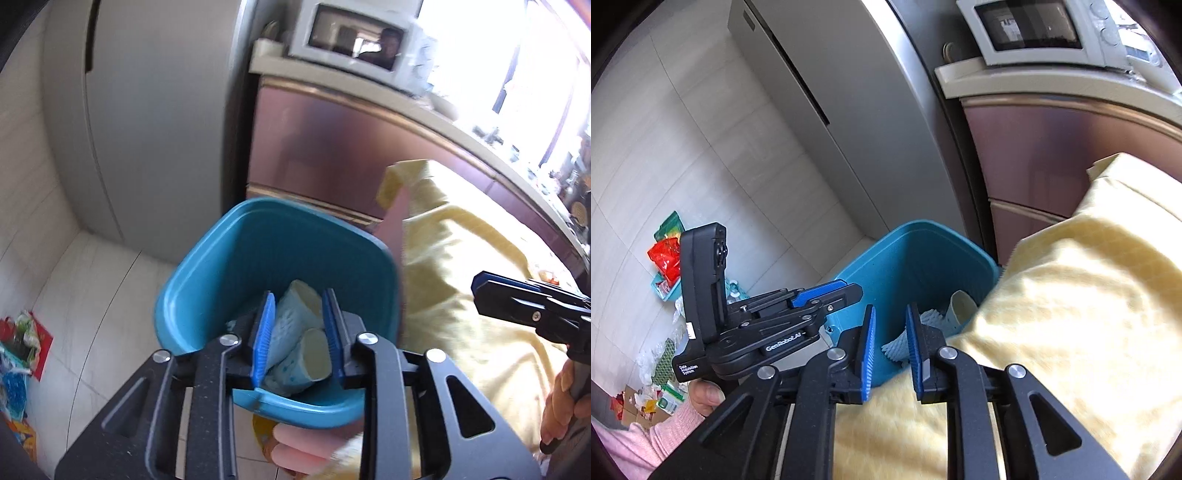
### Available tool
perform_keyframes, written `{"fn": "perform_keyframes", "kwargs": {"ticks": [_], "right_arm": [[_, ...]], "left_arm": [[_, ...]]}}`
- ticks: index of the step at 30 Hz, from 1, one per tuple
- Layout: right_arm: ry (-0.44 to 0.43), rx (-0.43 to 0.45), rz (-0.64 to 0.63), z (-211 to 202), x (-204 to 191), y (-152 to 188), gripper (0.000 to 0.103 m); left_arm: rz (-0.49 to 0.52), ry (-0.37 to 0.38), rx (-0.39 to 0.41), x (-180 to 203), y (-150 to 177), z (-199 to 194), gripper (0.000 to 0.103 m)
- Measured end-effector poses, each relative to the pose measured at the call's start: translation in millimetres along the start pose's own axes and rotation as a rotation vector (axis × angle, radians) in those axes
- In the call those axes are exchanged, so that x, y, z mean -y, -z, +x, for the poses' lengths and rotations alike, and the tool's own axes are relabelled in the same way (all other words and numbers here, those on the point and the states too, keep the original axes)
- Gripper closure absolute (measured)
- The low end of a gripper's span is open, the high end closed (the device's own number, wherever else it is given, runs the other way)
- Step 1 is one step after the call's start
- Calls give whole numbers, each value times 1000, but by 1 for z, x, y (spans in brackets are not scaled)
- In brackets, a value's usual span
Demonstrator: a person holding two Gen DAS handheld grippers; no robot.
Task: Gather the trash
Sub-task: 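Open left gripper over teal bin while right gripper releases the white cup into it, then move left gripper to orange peel while right gripper approaches brown snack wrapper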
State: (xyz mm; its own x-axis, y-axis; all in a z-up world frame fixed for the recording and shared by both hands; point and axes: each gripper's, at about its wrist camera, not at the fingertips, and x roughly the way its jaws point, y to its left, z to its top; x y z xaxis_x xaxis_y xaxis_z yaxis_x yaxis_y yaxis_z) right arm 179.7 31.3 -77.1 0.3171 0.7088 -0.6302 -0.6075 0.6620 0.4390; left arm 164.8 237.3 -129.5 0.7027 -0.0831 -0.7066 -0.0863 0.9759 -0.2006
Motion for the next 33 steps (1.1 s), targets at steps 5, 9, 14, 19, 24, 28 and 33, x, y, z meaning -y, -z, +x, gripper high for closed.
{"fn": "perform_keyframes", "kwargs": {"ticks": [5, 9, 14, 19, 24, 28, 33], "right_arm": [[33, 77, -7, -47, 8, 11, 80], [80, 143, 10, -85, 21, 23, 77], [152, 212, 64, -130, 46, 41, 76], [277, 269, 130, -174, 72, 65, 74], [428, 327, 212, -221, 101, 99, 69], [570, 367, 297, -260, 132, 130, 65], [712, 397, 414, -304, 165, 173, 59]], "left_arm": [[85, 84, 61, 40, -1, -24, 67], [144, 157, 82, 78, -1, -35, 65], [220, 262, 78, 131, 6, -43, 64], [303, 370, 43, 193, 20, -43, 64], [375, 479, -13, 253, 41, -41, 64], [437, 548, -55, 298, 59, -37, 63], [518, 619, -111, 353, 79, -29, 59]]}}
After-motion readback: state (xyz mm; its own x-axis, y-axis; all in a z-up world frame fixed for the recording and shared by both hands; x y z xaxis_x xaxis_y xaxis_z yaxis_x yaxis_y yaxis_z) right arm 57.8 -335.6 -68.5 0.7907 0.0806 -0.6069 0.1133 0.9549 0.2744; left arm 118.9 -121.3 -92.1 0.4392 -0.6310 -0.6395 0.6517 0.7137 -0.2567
